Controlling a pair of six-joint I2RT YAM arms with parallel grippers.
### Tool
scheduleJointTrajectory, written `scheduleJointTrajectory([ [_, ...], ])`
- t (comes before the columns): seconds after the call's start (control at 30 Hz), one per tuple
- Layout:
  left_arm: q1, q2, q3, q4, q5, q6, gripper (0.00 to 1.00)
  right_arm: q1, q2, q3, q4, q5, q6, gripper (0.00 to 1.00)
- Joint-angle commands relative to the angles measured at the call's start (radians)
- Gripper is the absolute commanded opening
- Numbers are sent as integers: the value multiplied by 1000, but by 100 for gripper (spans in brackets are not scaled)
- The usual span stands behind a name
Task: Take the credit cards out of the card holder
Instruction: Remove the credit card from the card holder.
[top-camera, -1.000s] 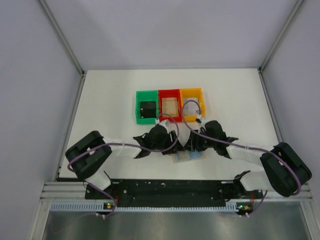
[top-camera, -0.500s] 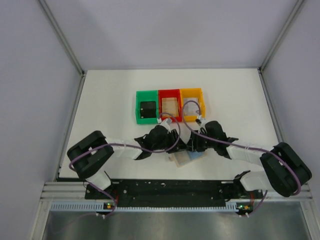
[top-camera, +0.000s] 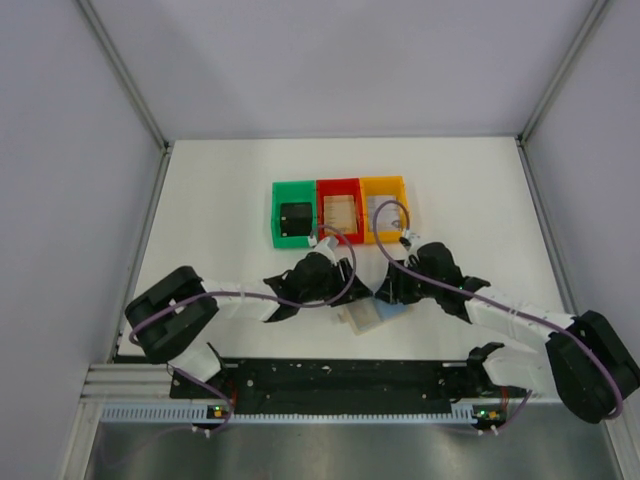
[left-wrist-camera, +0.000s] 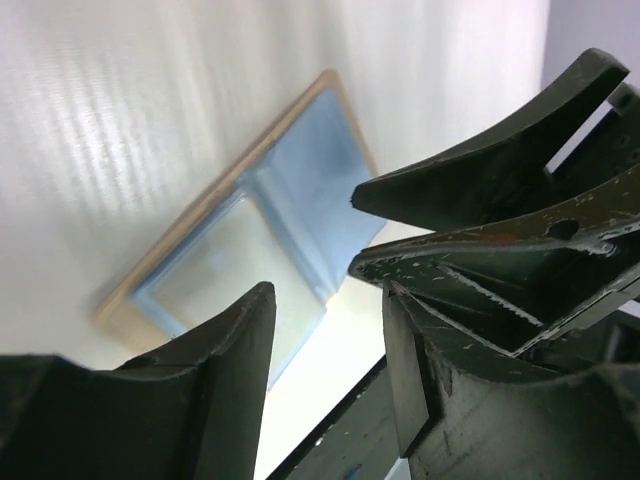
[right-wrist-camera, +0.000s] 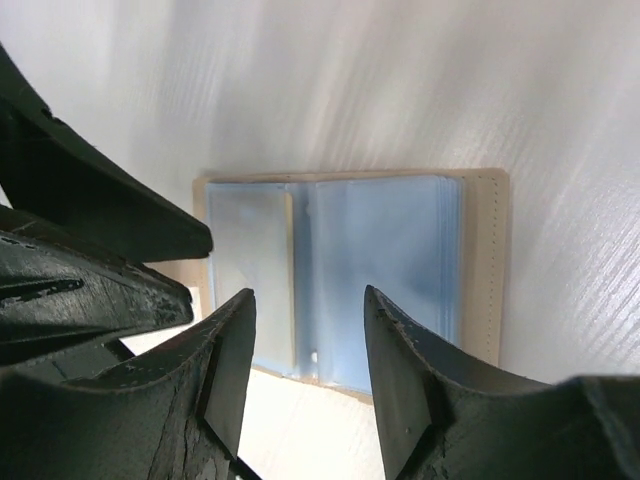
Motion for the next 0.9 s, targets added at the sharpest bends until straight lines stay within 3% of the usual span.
scheduleJointTrajectory([
  [0.0,0,-97,21,-221,-62,122,52,9,-23,56,-104,24,-44,47],
  [0.2,0,-217,29,-515,-106,242,53,105,-29,130,-212,66,-116,47],
  [0.33,0,-269,15,-607,-93,265,52,214,-24,182,-255,173,-142,48],
  [0.63,-2,-234,-17,-518,22,226,49,367,98,282,-329,379,-168,58],
  [0.8,-2,-194,-20,-475,50,216,41,401,147,300,-329,423,-162,60],
  [0.87,-2,-186,-22,-477,50,214,34,413,164,309,-328,434,-160,61],
])
